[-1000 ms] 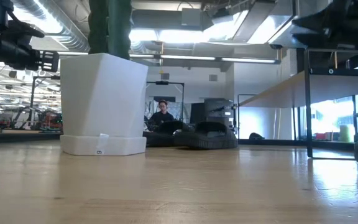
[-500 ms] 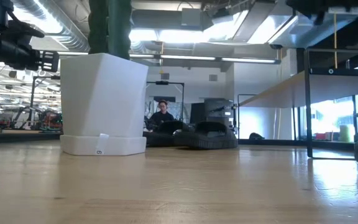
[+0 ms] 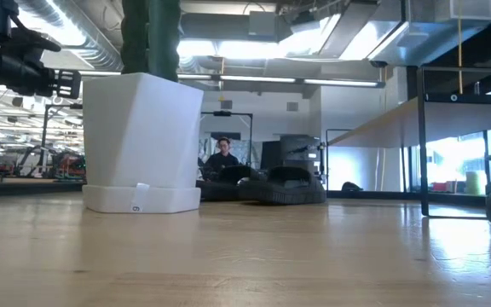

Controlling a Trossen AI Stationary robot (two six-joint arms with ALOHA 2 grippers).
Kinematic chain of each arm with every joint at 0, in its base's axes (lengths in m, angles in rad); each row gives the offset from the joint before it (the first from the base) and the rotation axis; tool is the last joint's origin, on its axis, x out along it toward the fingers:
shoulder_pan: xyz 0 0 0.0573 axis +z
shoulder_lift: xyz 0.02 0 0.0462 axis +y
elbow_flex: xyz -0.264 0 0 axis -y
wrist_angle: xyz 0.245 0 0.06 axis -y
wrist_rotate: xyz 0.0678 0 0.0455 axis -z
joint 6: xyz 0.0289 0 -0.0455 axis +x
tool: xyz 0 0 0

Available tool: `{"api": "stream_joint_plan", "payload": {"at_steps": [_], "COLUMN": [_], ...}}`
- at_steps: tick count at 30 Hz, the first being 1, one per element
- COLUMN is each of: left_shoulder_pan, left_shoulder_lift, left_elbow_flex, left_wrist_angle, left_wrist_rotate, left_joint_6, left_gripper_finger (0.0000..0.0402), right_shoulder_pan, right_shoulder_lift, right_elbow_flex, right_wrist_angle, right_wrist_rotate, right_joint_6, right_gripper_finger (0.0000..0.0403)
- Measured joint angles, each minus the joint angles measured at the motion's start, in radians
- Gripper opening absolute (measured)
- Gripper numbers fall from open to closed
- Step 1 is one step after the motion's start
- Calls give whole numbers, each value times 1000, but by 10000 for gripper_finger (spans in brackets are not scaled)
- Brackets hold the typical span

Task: Pick and place slides into the shelf
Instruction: Put the black slide on the shelf

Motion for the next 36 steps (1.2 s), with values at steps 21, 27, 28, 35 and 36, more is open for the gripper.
{"api": "stream_joint_plan", "payload": {"at_steps": [21,27,28,35,36], "left_shoulder_pan": [-2,-2,-2,-2,-2], "left_shoulder_lift": [0,0,0,0,0], "left_elbow_flex": [0,0,0,0,0], "left_wrist_angle": [0,4,4,15,15], "left_wrist_rotate": [16,153,188,399,415], "left_joint_6": [-52,-210,-253,-455,-465], "left_gripper_finger": [0,0,0,0,0], "right_shoulder_pan": [125,131,130,111,105], "right_shoulder_lift": [312,312,312,318,319], "right_elbow_flex": [152,152,152,152,152], "right_wrist_angle": [-149,-194,-213,-288,-288], "right_wrist_rotate": [166,165,166,259,260], "right_joint_6": [104,137,136,123,120], "right_gripper_finger": [251,251,251,251,251]}}
